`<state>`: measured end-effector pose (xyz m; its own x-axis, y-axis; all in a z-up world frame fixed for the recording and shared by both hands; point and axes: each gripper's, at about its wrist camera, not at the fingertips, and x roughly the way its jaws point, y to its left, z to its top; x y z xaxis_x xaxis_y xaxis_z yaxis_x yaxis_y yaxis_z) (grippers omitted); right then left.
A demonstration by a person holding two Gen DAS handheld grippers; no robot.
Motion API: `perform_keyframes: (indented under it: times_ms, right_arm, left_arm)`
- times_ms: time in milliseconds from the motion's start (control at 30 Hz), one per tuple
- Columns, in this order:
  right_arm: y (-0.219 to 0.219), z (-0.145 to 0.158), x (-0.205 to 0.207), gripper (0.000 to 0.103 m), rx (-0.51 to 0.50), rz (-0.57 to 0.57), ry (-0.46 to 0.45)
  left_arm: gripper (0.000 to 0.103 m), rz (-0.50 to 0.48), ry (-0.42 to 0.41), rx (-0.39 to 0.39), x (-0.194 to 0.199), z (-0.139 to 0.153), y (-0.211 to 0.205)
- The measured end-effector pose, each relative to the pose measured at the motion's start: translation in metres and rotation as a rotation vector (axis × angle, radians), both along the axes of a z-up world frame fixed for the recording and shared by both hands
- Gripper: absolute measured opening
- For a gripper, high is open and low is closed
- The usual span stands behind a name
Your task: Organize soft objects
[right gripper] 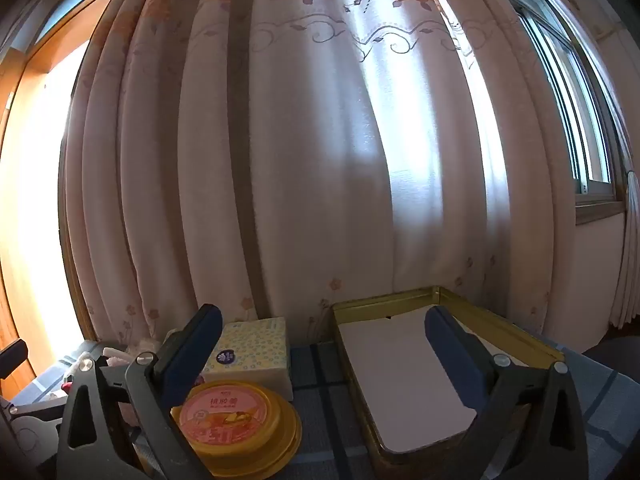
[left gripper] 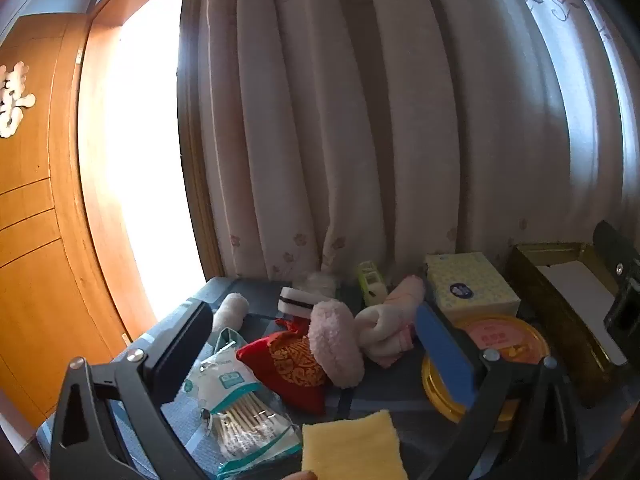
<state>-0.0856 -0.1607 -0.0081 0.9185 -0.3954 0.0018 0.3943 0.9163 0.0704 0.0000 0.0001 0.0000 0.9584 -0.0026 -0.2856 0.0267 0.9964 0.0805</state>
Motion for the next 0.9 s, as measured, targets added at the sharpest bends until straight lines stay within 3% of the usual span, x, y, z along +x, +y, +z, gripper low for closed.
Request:
perform_keyframes:
  times_ms: [367,567,900]
  right_arm:
    - [0.001,0.003,0.001,0.102,0.002,0.001,0.008]
    - [0.001,0.001,0.002,0.102,0.0,-0.001,0.003]
    - [0.0,0.003,0.002,0.102,0.01,-0.006,0.013]
  left_arm:
    - [0.102,0.024,0.001,0.008,0.0,-0.006,-0.008]
    - [0.102,0.019,0.008,-0.038,-0.007,-0.004,0.0]
    - [0.102,0.024,0.021,-0.046,-0.011,-0.003,-0.001]
